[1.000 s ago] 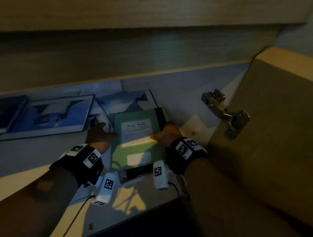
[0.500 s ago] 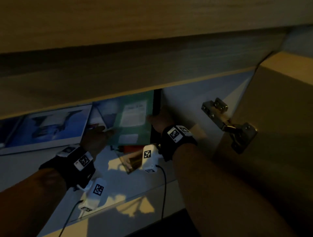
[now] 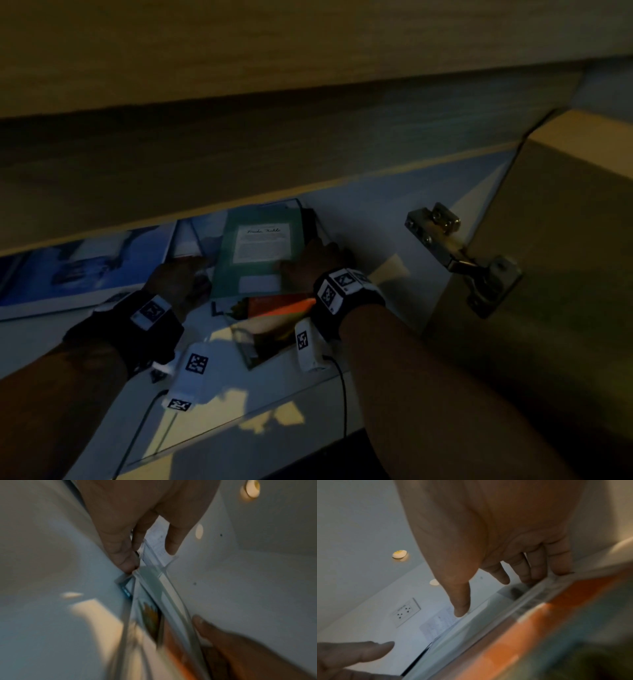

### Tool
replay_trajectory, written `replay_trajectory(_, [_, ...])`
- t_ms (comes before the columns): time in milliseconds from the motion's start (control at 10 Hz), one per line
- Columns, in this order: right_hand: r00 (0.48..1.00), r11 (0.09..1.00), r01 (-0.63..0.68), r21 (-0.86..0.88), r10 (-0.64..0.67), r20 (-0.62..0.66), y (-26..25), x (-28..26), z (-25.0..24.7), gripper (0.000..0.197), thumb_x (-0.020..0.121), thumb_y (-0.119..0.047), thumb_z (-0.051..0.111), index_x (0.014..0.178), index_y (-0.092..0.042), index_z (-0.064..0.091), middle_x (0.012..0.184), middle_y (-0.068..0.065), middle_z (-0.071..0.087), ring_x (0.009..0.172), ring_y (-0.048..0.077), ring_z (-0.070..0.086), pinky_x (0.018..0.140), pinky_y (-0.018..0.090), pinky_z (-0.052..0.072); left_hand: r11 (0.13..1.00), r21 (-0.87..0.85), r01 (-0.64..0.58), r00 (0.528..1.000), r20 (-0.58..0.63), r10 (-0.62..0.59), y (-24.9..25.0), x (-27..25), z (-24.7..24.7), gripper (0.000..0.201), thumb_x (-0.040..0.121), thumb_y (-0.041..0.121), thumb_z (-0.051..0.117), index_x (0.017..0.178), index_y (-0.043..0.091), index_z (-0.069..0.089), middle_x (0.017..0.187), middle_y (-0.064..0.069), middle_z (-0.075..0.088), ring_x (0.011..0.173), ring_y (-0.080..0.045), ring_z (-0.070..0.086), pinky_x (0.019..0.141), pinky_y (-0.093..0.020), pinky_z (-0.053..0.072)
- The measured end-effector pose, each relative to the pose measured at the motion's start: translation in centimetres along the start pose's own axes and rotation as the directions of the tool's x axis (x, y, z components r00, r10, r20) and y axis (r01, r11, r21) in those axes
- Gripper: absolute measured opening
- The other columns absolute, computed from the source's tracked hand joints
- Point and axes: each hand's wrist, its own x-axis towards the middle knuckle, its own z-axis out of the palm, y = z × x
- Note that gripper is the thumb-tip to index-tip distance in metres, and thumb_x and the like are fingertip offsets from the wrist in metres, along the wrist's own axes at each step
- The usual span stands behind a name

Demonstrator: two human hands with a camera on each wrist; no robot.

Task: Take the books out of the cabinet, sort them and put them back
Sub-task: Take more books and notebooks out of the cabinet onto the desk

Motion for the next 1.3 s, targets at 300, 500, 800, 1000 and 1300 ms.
replay_trajectory(300, [0.991,0.994,-0.109,0.002,0.108,0.074,1.5,-3.6,1.5,0.097,0.082,-0.078,0.056,0.153,-0.018,0.031,0.158,0.016,0.027,0.141,0.04,0.035,0.113,0.046,0.035,0.948,0.31,-0.07,0.99,0.136,0.029,-1.5,-2.0,-1.4,0.048,0.066,0.02,0.087,0.109,0.009,0.069,0.111,-0.016,0.073,0.094,-0.032,0.071,0.086,-0.049,0.058])
replay_trajectory(500, [0.982,0.984,-0.164,0.066,0.157,0.105,2.4,-10.1,4.1,0.099,0.065,-0.094,0.049,0.14,-0.03,0.047,0.139,0.009,0.045,0.127,0.035,0.046,0.104,0.051,0.044,0.952,0.233,0.197,0.962,0.142,-0.234,-3.8,-5.1,-4.0,0.027,0.085,0.012,0.065,0.107,-0.005,0.068,0.099,-0.025,0.071,0.091,-0.041,0.066,0.101,-0.057,0.046])
replay_trajectory(800, [0.904,0.607,-0.426,0.671,0.306,0.297,4.6,-21.3,5.6,0.088,0.047,-0.074,0.087,0.107,-0.012,0.075,0.109,0.011,0.077,0.096,0.031,0.075,0.089,0.051,0.061,0.978,0.176,0.107,0.924,0.346,-0.164,-1.1,-19.1,-6.2,0.033,0.084,-0.004,0.062,0.117,-0.001,0.063,0.108,-0.029,0.07,0.089,-0.044,0.071,0.07,-0.044,0.058])
replay_trajectory(1000, [0.882,0.554,-0.471,0.686,0.293,0.369,3.6,-29.1,1.2,0.093,0.035,-0.069,0.089,0.115,-0.023,0.076,0.125,0.005,0.073,0.126,0.028,0.063,0.11,0.048,0.049,0.954,0.038,0.297,0.937,0.179,-0.299,2.5,-29.4,-8.8,0.035,0.09,-0.01,0.055,0.116,0.013,0.058,0.118,-0.025,0.066,0.089,-0.043,0.066,0.073,-0.049,0.054])
replay_trajectory(1300, [0.849,0.42,-0.522,0.742,0.174,0.499,-1.4,-51.5,-13.2,0.04,0.078,-0.001,0.078,0.117,0.003,0.07,0.109,0.023,0.076,0.1,0.046,0.073,0.091,0.065,0.056,0.917,-0.086,0.389,0.918,0.127,-0.377,8.3,-52.0,-10.7,0.048,0.082,-0.009,0.058,0.126,0.009,0.054,0.111,-0.029,0.069,0.095,-0.046,0.068,0.085,-0.057,0.051])
